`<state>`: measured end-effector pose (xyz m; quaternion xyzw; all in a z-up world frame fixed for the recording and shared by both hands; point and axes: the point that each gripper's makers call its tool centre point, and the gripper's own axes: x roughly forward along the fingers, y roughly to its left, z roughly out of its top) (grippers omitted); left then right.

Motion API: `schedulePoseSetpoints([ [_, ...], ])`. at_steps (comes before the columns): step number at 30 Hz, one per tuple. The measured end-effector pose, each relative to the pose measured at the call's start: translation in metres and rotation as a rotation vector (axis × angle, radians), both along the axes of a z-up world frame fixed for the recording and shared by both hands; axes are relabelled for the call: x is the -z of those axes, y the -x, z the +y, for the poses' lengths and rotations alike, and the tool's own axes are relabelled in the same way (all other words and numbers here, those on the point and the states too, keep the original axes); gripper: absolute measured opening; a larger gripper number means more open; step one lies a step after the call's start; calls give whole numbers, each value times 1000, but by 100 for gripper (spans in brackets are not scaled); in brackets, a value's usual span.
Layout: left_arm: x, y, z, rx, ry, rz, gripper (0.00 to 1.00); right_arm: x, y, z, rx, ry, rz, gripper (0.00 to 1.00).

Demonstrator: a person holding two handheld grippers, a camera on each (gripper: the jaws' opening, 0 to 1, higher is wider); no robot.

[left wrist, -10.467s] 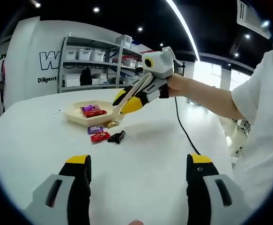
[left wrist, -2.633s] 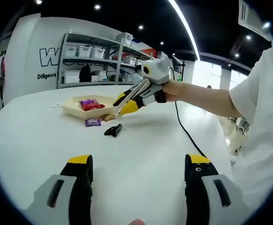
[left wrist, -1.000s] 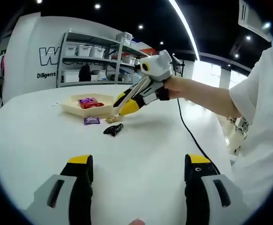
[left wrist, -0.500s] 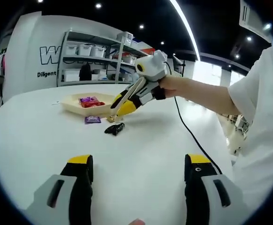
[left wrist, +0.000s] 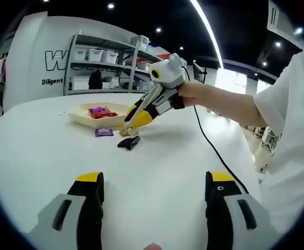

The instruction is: Place the target food into the container with the food tongs after gripping and lifting it, then release it inside without dropping or visibly crushing the food.

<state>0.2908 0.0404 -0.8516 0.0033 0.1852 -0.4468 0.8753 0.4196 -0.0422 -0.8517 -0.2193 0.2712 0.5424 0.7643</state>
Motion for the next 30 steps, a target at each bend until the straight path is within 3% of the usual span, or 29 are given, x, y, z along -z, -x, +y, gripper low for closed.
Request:
schedulePoseSetpoints([
  [16, 0, 1, 0, -2, 5, -2, 78, -31, 4, 0, -56, 43, -60, 17],
  [24, 0, 2, 0, -1, 3, -4, 78, -48, -9, -7, -62, 53, -91, 17],
  [30, -2, 2, 1, -4, 1, -6, 78, -47, -26, -13, -52, 75, -106, 17],
])
